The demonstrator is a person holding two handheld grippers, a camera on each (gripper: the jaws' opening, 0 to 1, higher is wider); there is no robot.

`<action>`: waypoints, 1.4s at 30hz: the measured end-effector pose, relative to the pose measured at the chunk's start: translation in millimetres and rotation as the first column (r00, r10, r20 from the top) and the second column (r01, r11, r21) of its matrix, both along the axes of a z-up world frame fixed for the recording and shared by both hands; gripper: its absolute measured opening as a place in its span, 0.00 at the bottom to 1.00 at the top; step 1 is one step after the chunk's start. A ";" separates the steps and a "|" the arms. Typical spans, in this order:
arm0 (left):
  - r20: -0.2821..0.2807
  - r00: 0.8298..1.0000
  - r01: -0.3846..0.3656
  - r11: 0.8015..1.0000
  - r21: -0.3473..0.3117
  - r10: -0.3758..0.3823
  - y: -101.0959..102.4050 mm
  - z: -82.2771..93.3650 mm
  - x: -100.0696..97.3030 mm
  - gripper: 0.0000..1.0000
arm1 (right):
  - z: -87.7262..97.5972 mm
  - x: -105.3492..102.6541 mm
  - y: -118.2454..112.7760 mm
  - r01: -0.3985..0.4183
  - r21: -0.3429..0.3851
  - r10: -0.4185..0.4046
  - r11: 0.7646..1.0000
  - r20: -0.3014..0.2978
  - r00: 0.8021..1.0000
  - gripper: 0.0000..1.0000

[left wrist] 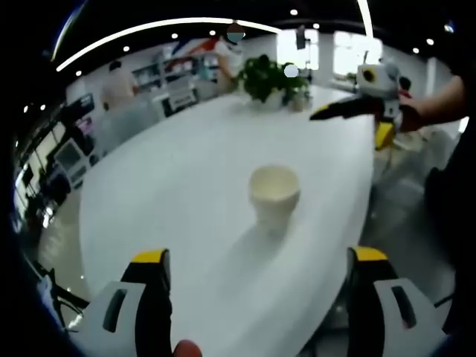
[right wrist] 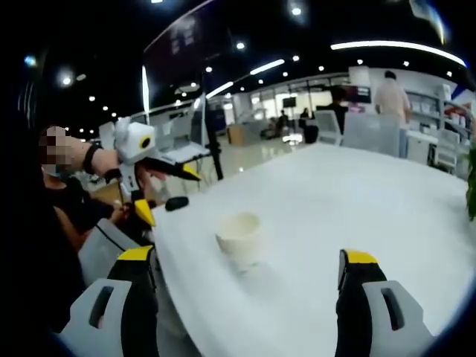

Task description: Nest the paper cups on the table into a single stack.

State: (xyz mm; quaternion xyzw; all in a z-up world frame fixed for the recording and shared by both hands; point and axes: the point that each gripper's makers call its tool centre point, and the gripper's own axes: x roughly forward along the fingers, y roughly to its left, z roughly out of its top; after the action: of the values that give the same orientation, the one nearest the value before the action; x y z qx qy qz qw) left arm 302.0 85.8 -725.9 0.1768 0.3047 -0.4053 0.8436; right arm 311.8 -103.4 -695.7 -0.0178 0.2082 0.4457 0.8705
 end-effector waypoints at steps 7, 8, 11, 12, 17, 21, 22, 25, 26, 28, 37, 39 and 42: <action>-0.032 0.999 0.004 1.000 -0.011 -0.004 -4.8 -17.0 -1.6 0.97 | -6.1 12.2 11.5 -0.041 -0.028 0.041 0.999 0.003 0.999 0.98; -0.032 0.999 0.005 1.000 -0.012 -0.005 -5.1 -18.2 -1.6 0.96 | -7.3 13.3 15.6 -0.057 -0.040 0.057 0.998 0.008 0.998 0.98; -0.042 0.999 0.009 1.000 -0.014 -0.009 -9.0 -26.4 -1.2 0.96 | -12.9 15.5 24.5 -0.087 -0.064 0.087 0.994 0.007 0.996 0.98; -0.040 0.999 0.007 1.000 -0.022 -0.007 -11.3 -28.3 -0.2 0.95 | -15.4 15.8 27.9 -0.096 -0.075 0.097 0.993 0.009 0.995 0.97; -0.047 0.999 -0.030 0.999 -0.045 0.028 -16.1 -43.3 5.6 0.96 | -25.0 13.8 40.6 -0.117 -0.062 0.115 0.991 -0.026 0.993 0.95; -0.068 0.998 -0.020 0.997 -0.072 0.015 -23.8 -54.3 0.5 0.94 | -32.9 14.7 46.4 -0.125 -0.066 0.122 0.990 -0.046 0.991 0.94; -0.068 0.998 -0.014 0.997 -0.076 0.009 -25.7 -58.0 0.1 0.94 | -34.6 15.2 47.5 -0.128 -0.067 0.125 0.990 -0.050 0.991 0.93; -0.072 0.997 0.005 0.994 -0.109 -0.013 -32.7 -64.7 1.4 0.94 | -37.4 16.8 49.4 -0.132 -0.059 0.128 0.990 -0.063 0.990 0.93; -0.076 0.997 0.011 0.994 -0.109 -0.019 -33.3 -67.1 2.1 0.94 | -38.2 18.0 49.8 -0.131 -0.059 0.127 0.990 -0.065 0.990 0.93; -0.062 0.997 0.041 0.992 -0.119 -0.049 -37.1 -69.5 4.8 0.95 | -41.4 21.9 50.8 -0.127 -0.063 0.122 0.990 -0.071 0.990 0.91; -0.054 0.996 0.055 0.973 -0.223 -0.069 -54.2 -76.2 25.7 0.93 | -49.6 29.3 63.5 -0.131 -0.066 0.125 0.989 -0.094 0.988 0.85; -0.063 0.995 0.058 0.973 -0.222 -0.074 -54.4 -80.7 29.3 0.92 | -51.6 28.7 66.7 -0.152 -0.081 0.143 0.985 -0.102 0.984 0.83; -0.049 0.992 0.108 0.976 -0.189 -0.119 -56.3 -86.7 31.1 0.91 | -51.8 29.8 69.7 -0.169 -0.087 0.160 0.982 -0.103 0.982 0.81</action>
State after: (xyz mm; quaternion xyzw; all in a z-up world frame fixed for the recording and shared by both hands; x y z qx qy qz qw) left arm 333.1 29.5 -812.6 0.1019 0.2801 -0.4846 0.8224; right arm 341.6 -33.7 -747.5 -0.0551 0.2682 0.5062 0.8178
